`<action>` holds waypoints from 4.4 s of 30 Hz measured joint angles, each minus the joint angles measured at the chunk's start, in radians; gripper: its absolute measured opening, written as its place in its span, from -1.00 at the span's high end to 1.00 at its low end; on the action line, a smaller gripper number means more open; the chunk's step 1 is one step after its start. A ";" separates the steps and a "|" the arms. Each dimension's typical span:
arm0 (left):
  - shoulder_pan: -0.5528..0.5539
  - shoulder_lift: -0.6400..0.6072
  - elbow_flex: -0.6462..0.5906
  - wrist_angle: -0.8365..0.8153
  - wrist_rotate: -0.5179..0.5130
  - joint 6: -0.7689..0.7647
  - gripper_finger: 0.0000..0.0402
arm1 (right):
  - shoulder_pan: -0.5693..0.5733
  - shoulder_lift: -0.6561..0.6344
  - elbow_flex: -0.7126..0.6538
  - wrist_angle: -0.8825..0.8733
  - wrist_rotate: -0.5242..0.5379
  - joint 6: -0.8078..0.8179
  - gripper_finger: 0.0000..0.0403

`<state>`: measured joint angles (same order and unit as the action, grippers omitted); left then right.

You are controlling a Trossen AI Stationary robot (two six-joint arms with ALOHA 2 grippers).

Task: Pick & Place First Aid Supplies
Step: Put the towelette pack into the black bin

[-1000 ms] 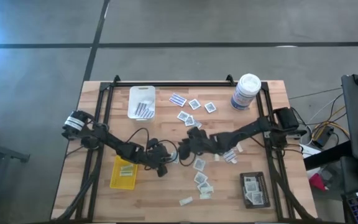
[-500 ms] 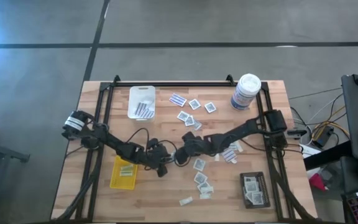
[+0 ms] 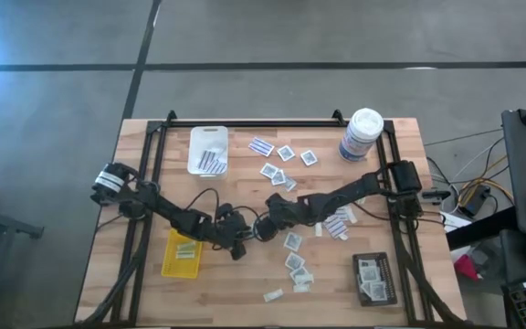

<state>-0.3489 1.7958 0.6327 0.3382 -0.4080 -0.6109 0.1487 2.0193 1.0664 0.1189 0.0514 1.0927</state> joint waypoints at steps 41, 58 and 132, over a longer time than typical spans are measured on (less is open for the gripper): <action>-0.002 -0.097 -0.006 -0.023 -0.021 0.151 0.60 | 0.017 0.006 0.024 0.018 -0.090 -0.085 0.96; -0.002 -0.320 -0.001 -0.101 -0.020 0.123 0.60 | 0.106 -0.184 0.026 -0.188 -0.021 -0.380 0.96; 0.001 -0.332 -0.001 -0.106 -0.002 0.125 0.60 | 0.839 -0.582 0.014 -1.160 -0.052 0.750 0.96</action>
<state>-0.3477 1.4635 0.6319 0.2326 -0.4098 -0.4864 0.9874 1.4372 1.0806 -1.0415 -0.0004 1.8430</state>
